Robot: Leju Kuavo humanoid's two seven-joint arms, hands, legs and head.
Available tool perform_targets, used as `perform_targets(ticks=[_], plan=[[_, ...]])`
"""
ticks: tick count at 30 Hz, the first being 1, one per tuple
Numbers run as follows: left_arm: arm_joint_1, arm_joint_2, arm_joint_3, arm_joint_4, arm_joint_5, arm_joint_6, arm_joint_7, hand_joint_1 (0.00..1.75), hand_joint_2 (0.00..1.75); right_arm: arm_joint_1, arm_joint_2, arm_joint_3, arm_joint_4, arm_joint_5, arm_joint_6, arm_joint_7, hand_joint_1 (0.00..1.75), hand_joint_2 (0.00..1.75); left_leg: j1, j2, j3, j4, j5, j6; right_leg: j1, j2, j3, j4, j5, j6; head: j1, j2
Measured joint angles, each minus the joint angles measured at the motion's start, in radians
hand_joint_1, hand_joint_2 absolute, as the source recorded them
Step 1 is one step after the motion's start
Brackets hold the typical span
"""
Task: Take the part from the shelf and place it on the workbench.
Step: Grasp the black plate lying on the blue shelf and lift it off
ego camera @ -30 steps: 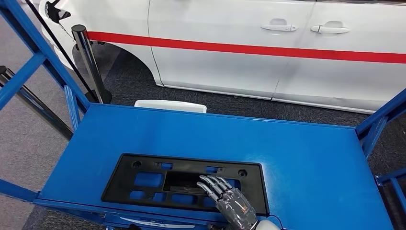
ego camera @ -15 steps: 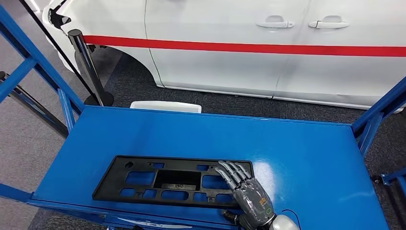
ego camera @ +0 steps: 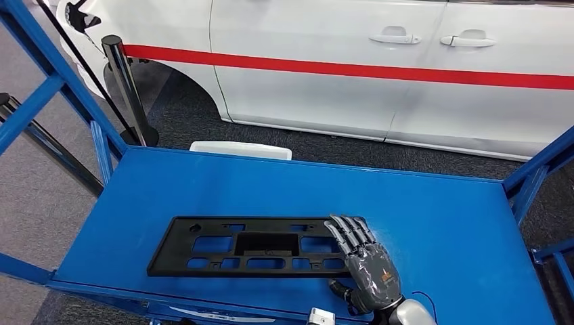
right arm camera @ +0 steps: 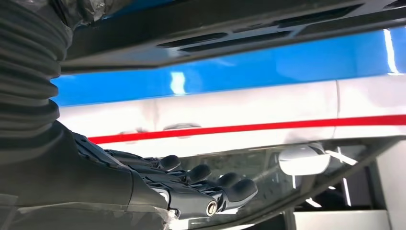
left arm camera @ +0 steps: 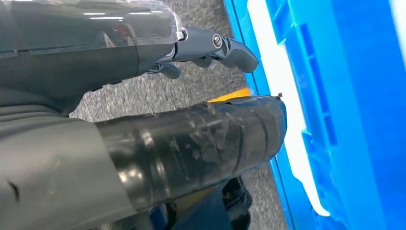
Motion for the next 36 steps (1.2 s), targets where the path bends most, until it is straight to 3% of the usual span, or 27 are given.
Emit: perform_targets(ticks=[1,2,3,5,6,10,12,14,15,16,17,20,22,25,26,27,29,30,31,32,33,34,36], plan=[[0.001,0.000,0.000,0.000,0.000,-0.001,0.000,0.00,0.00,0.003,0.000,-0.004,0.000,0.002,0.006,0.003,0.00,1.75,0.000,0.000,0.000,0.002,-0.001,0.000,-0.001,0.000,-0.006,0.009,0.009,0.001,0.000,0.000],[0.001,0.000,0.000,0.000,-0.001,-0.002,0.001,0.00,0.00,0.003,0.000,-0.008,0.000,0.004,0.016,0.005,0.00,1.75,0.000,-0.001,0.000,0.004,-0.002,-0.002,-0.001,0.000,0.008,-0.021,0.037,0.001,0.000,0.000],[0.000,-0.001,0.000,0.000,-0.002,-0.003,0.002,0.00,0.00,0.003,0.000,-0.012,0.001,0.004,0.027,0.007,0.00,1.75,0.001,-0.002,0.000,0.008,-0.005,-0.005,-0.002,0.000,0.039,-0.084,0.074,0.001,0.000,0.000],[-0.001,-0.002,0.000,0.000,-0.004,-0.005,0.002,0.00,0.00,0.000,0.000,-0.017,0.004,0.005,0.047,0.012,0.00,1.75,-0.002,-0.004,-0.002,0.018,-0.012,-0.013,-0.001,0.000,0.097,-0.205,0.120,-0.005,0.000,0.000],[-0.002,-0.002,0.000,0.000,-0.004,-0.006,0.003,0.00,0.00,-0.001,0.000,-0.018,0.006,0.005,0.053,0.013,0.00,1.75,-0.004,-0.004,-0.004,0.022,-0.014,-0.018,0.000,0.001,0.111,-0.236,0.127,-0.009,-0.001,0.000],[-0.003,-0.001,0.000,0.000,-0.006,-0.009,0.004,0.00,0.00,-0.002,0.000,-0.020,0.011,0.006,0.057,0.015,0.00,1.75,-0.004,-0.005,-0.010,0.034,-0.025,-0.037,0.001,0.002,0.113,-0.247,0.128,-0.033,-0.002,0.000],[-0.004,-0.001,0.000,0.000,-0.006,-0.009,0.004,0.00,0.00,-0.003,0.000,-0.021,0.012,0.006,0.057,0.015,0.00,1.75,-0.002,-0.004,-0.043,0.110,-0.073,-0.047,-0.002,-0.001,0.114,-0.250,0.130,-0.043,-0.002,0.000],[-0.003,-0.001,0.000,0.000,-0.006,-0.009,0.004,0.00,0.00,-0.003,0.000,-0.022,0.015,0.006,0.058,0.015,0.00,1.75,0.001,-0.003,-0.105,0.247,-0.137,-0.054,0.001,-0.002,0.113,-0.250,0.130,-0.046,-0.003,0.000],[-0.002,-0.002,0.000,0.000,-0.006,-0.009,0.004,0.00,0.00,-0.003,0.000,-0.022,0.017,0.007,0.061,0.015,0.00,1.75,0.001,-0.003,-0.130,0.299,-0.153,-0.054,0.003,-0.003,0.113,-0.250,0.130,-0.047,-0.003,0.000],[-0.001,-0.002,0.000,0.000,-0.007,-0.010,0.005,0.00,0.00,-0.003,0.000,-0.022,0.019,0.007,0.068,0.017,0.00,1.75,0.001,-0.003,-0.140,0.318,-0.149,-0.053,0.005,-0.002,0.113,-0.250,0.130,-0.047,-0.003,0.000],[-0.001,-0.002,0.000,0.000,-0.008,-0.011,0.006,0.00,0.00,-0.005,0.000,-0.022,0.022,0.007,0.077,0.019,0.00,1.75,0.000,-0.003,-0.130,0.296,-0.126,-0.048,0.007,-0.002,0.114,-0.250,0.129,-0.047,-0.003,0.000],[-0.005,0.000,-0.001,0.000,-0.012,-0.012,0.011,0.00,0.00,-0.019,0.000,-0.022,0.035,0.010,0.118,0.031,0.00,1.75,-0.009,-0.002,-0.036,0.093,-0.029,-0.022,0.012,0.000,0.118,-0.250,0.129,-0.047,-0.002,0.000],[-0.009,0.001,-0.002,0.001,-0.017,-0.013,0.013,0.00,0.00,-0.033,0.000,-0.022,0.052,0.010,0.145,0.039,0.00,1.75,-0.016,-0.001,-0.009,0.028,-0.015,-0.011,0.011,-0.001,0.115,-0.250,0.131,-0.040,-0.002,0.000],[-0.011,0.001,-0.003,0.001,-0.019,-0.014,0.016,0.00,0.00,-0.055,0.000,-0.021,0.080,0.008,0.179,0.049,0.00,1.75,-0.014,0.000,-0.002,0.006,-0.003,-0.005,0.012,-0.002,0.114,-0.252,0.132,-0.024,-0.002,0.000],[-0.012,0.000,-0.003,0.001,-0.019,-0.014,0.017,0.00,0.00,-0.062,-0.001,-0.021,0.089,0.008,0.186,0.052,0.00,1.75,-0.010,0.001,0.002,-0.004,0.004,-0.001,0.012,-0.001,0.108,-0.236,0.119,-0.019,-0.002,0.000],[-0.013,-0.001,-0.003,0.001,-0.019,-0.014,0.017,0.00,0.00,-0.068,-0.002,-0.021,0.098,0.008,0.192,0.056,0.00,1.75,-0.006,0.002,0.006,-0.014,0.010,0.002,0.013,-0.001,0.093,-0.202,0.096,-0.015,-0.001,0.000],[-0.015,-0.002,-0.004,0.001,-0.021,-0.014,0.018,0.00,0.00,-0.079,-0.003,-0.021,0.116,0.012,0.198,0.062,0.00,1.75,-0.005,0.004,0.004,-0.018,0.014,0.005,0.007,0.000,0.038,-0.082,0.031,-0.008,-0.001,0.000],[-0.014,-0.002,-0.004,0.001,-0.022,-0.014,0.019,0.00,0.00,-0.083,-0.003,-0.021,0.124,0.017,0.199,0.066,0.00,1.75,-0.004,0.005,0.003,-0.018,0.014,0.005,0.003,0.000,0.011,-0.025,0.009,-0.004,-0.001,0.000],[-0.014,-0.002,-0.004,0.001,-0.025,-0.014,0.020,0.00,0.00,-0.088,-0.002,-0.021,0.131,0.026,0.198,0.071,0.00,1.75,-0.004,0.005,0.003,-0.016,0.013,0.004,0.000,0.000,-0.003,0.005,0.005,0.000,-0.001,0.000],[-0.014,-0.003,-0.005,0.001,-0.027,-0.014,0.021,0.00,0.00,-0.094,-0.001,-0.020,0.138,0.039,0.197,0.077,0.00,1.75,-0.003,0.005,0.003,-0.014,0.012,0.003,-0.003,0.000,0.001,-0.002,0.021,0.004,-0.001,0.000],[-0.014,-0.003,-0.005,0.001,-0.031,-0.015,0.022,0.00,0.00,-0.104,0.001,-0.018,0.146,0.054,0.195,0.084,0.00,1.75,-0.002,0.005,0.003,-0.010,0.010,0.000,-0.007,-0.001,0.024,-0.047,0.052,0.006,-0.001,0.000],[-0.015,-0.004,-0.005,0.001,-0.035,-0.015,0.023,0.00,0.00,-0.116,0.005,-0.015,0.156,0.069,0.194,0.092,0.00,1.75,0.000,0.005,0.003,-0.004,0.007,-0.005,-0.010,-0.001,0.059,-0.118,0.087,0.007,-0.001,0.000],[-0.018,-0.006,-0.006,0.001,-0.041,-0.016,0.027,0.00,0.00,-0.142,0.015,-0.010,0.175,0.093,0.192,0.104,0.00,1.75,-0.002,0.004,-0.002,0.012,-0.002,-0.018,-0.010,0.000,0.114,-0.227,0.125,0.002,-0.001,0.000]])
